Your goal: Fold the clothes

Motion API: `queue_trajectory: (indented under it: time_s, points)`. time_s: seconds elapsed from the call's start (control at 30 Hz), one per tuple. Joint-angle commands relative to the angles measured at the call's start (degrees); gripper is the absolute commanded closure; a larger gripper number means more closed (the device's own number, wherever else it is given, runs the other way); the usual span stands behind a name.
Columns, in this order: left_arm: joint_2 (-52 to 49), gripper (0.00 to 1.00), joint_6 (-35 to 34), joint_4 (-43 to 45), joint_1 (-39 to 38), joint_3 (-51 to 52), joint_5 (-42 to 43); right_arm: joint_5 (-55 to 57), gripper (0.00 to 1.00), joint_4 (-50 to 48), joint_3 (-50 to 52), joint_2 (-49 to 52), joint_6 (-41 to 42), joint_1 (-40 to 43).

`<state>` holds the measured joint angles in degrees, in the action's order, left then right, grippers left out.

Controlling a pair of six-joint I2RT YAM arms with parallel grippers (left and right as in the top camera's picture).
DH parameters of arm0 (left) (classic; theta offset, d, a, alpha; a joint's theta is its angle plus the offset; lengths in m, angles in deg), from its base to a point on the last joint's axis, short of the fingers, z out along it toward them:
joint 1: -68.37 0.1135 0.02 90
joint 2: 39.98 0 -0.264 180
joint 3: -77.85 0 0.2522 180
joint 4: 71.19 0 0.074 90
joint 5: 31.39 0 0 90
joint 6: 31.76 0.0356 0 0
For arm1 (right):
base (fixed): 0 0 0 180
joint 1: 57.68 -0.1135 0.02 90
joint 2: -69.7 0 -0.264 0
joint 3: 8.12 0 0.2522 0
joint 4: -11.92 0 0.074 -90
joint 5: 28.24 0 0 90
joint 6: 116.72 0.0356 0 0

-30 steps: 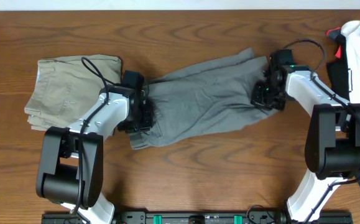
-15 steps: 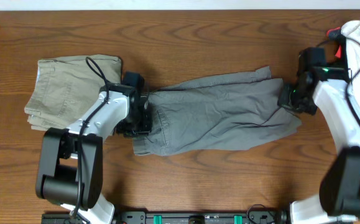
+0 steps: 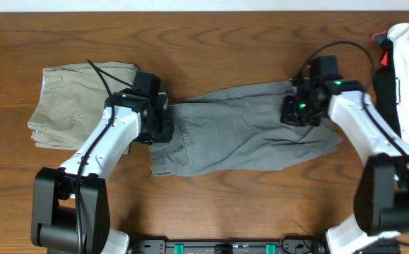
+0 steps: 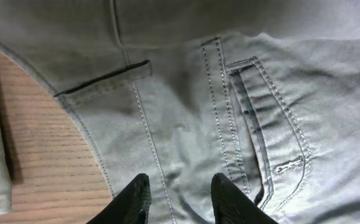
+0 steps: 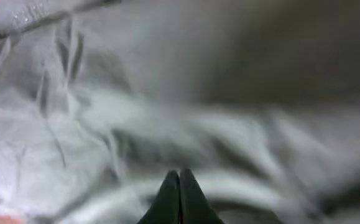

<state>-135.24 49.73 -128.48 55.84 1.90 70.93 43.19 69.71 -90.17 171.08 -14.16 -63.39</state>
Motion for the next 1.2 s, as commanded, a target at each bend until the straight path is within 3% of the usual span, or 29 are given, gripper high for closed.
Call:
queue_trajectory:
  time_s: [0.0,0.2,0.37,0.53,0.67,0.83,0.9,1.03,1.17]
  points:
    - [0.1,0.65,1.0,-0.1,0.2,-0.6,0.6,-2.7,0.99,-7.3,0.3,4.8,3.8,-2.3]
    - [0.1,0.65,1.0,0.6,0.2,-0.6,0.8,-4.4,0.99,-35.6,0.3,12.3,11.4,-2.1]
    - [0.1,0.62,1.0,0.6,0.2,-0.6,0.8,-15.2,0.99,-45.1,-0.4,11.6,12.3,-0.1]
    - [0.1,0.57,2.8,2.3,0.2,-0.6,4.4,-21.0,0.98,-37.4,-0.7,7.4,9.1,2.6]
    - [0.1,0.57,3.6,5.9,0.1,-0.6,9.4,-20.4,0.98,-22.2,-0.7,3.5,2.6,3.1]
    - [-0.8,0.73,3.2,7.8,-2.2,-0.6,9.5,-20.3,0.98,-3.7,-0.2,3.5,-1.9,-0.3]
    - [-1.6,0.74,2.5,6.9,-3.7,-0.4,10.3,-20.3,0.95,2.7,0.1,3.5,-6.3,-2.5]
    - [-3.8,0.74,2.3,5.5,-6.9,1.2,10.4,-15.0,0.92,7.8,1.2,3.5,-9.6,-7.0]
    - [-6.7,0.76,2.2,4.9,-7.8,2.5,9.2,-1.7,0.94,5.8,3.9,3.5,-3.3,-9.2]
